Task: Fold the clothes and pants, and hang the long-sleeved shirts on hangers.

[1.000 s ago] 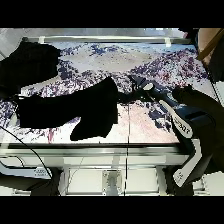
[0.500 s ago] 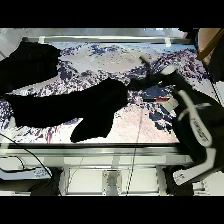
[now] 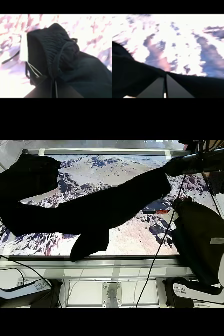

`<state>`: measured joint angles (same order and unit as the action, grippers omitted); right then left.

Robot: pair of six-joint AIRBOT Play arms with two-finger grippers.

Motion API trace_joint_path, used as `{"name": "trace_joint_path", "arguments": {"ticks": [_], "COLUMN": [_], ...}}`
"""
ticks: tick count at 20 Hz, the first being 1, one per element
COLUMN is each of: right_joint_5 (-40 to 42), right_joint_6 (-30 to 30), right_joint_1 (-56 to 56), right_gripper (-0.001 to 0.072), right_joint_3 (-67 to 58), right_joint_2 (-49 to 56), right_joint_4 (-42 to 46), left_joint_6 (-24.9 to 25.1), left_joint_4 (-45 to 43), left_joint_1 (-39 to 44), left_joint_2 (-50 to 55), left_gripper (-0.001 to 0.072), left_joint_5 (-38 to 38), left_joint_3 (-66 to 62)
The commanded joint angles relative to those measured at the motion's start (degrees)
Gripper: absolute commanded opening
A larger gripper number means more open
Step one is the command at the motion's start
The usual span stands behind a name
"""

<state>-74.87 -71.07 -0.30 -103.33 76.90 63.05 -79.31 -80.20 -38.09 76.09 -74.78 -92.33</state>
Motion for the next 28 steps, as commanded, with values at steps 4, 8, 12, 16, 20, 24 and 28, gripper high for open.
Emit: {"name": "trace_joint_path", "arguments": {"ticks": [4,8,12,16,20,24,28], "right_joint_5": [11.17,26.58,40.48,40.68,16.65,-7.43,-20.02], "right_joint_6": [-5.42,-11.06,-10.99,-11.43,-11.58,-11.1,-7.78], "right_joint_1": [0.02,-0.15,1.14,1.75,-0.46,-3.69,-2.6], "right_gripper": [0.0008,0.0008,0.0008,0.0362,0.0511,0.0427,0.0383], "right_joint_3": [-1.81,-1.88,-1.92,-2.23,-9.09,-14.16,-1.92], "right_joint_2": [16.87,27.43,33.44,33.88,33.48,29.92,21.35], "right_joint_4": [4.33,2.73,-7.04,-9.84,-9.99,-7.72,-2.73], "left_joint_6": [-3.74,-9.44,-9.46,-9.44,-8.72,-5.7,-2.58], "left_joint_4": [1.38,1.44,1.4,1.42,0.87,-4.76,-5.03], "left_joint_1": [1.51,2.27,6.29,8.31,7.8,3.61,-3.87], "left_joint_2": [8.44,14.19,17.53,18.12,15.87,9.29,0.85], "left_gripper": [0.0011,0.0011,0.0011,0.0013,0.0694,0.0695,0.0694], "left_joint_5": [7.56,17.03,23.93,26.99,18.38,3.34,2.54], "left_joint_3": [0.04,0.04,0.04,0.02,-0.02,0.61,15.37]}}
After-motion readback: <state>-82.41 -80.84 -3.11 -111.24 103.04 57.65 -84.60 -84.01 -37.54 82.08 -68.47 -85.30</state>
